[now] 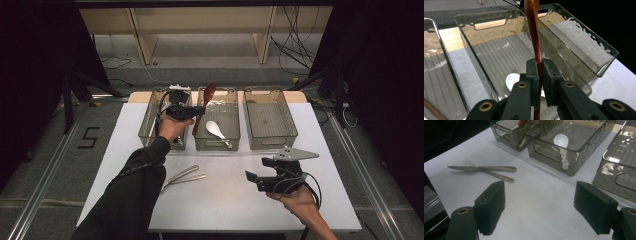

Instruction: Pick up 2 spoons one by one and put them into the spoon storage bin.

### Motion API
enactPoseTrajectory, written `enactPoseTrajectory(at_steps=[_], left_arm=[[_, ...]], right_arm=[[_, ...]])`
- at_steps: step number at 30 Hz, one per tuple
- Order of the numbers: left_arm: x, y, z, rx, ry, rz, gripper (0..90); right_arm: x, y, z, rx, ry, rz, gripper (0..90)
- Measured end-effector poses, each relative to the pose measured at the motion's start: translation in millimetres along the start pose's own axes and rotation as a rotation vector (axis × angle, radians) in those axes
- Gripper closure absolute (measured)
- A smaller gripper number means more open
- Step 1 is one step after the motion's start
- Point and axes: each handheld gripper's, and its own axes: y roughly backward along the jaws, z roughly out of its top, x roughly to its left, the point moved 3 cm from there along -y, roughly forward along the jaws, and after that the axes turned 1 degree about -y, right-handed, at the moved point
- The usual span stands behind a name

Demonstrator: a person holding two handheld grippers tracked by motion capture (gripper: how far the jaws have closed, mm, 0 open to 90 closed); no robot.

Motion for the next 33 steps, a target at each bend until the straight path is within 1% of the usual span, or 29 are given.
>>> enactPoseTrajectory(at_steps=[1, 6, 9, 12, 14, 16, 19, 21, 24, 27, 29, 30, 31, 33], left_arm=[[0.1, -0.4, 1.3, 0.003, -0.003, 0.001, 82.9], [-0.1, -6.2, 4.4, 0.000, 0.004, 0.011, 82.9], [1.3, -9.8, 3.8, 0.008, -0.007, 0.017, 82.8], [2.6, -12.1, 3.3, 0.010, 0.001, 0.023, 82.8], [3.2, -13.8, 2.5, 0.008, 0.002, 0.020, 82.6], [3.9, -15.7, 1.4, 0.017, -0.002, 0.028, 82.6], [4.9, -18.3, 0.6, 0.016, 0.001, 0.031, 82.6], [5.5, -19.0, 0.3, 0.023, -0.006, 0.036, 82.5], [6.6, -20.4, 0.3, 0.018, 0.004, 0.040, 82.4], [7.6, -22.1, -0.7, 0.023, -0.002, 0.050, 81.7], [7.7, -23.2, -0.9, 0.012, 0.009, 0.046, 79.4], [7.4, -23.9, -0.7, 0.008, 0.023, 0.045, 74.5], [7.0, -23.9, -0.9, 0.013, 0.026, 0.038, 71.7], [6.0, -23.0, -0.9, 0.021, 0.019, 0.038, 71.7]], right_arm=[[-0.1, 0.1, 0.0, 0.000, 0.001, 0.001, 26.0], [-0.4, 0.4, -0.1, -0.002, -0.001, 0.002, 26.0], [-0.1, 0.8, 0.0, -0.001, 0.001, 0.002, 26.0], [0.0, 0.4, 0.0, -0.002, 0.001, 0.005, 26.0], [0.3, 0.4, 0.0, -0.001, 0.003, 0.006, 26.0], [0.2, 0.3, 0.1, -0.002, 0.002, 0.007, 26.0], [0.2, 0.3, -0.1, 0.000, 0.002, 0.007, 26.0], [0.3, 0.2, 0.0, 0.000, 0.001, 0.007, 26.0], [0.5, -0.2, -0.3, 0.001, 0.005, 0.009, 26.1], [0.6, -0.3, -0.2, 0.001, 0.007, 0.009, 26.2], [0.6, -0.2, -0.2, 0.002, 0.007, 0.010, 26.2], [0.6, -0.2, -0.2, 0.001, 0.006, 0.010, 26.2], [0.6, -0.1, -0.1, 0.002, 0.005, 0.009, 26.2], [0.6, -0.1, -0.2, 0.002, 0.006, 0.009, 26.1]])
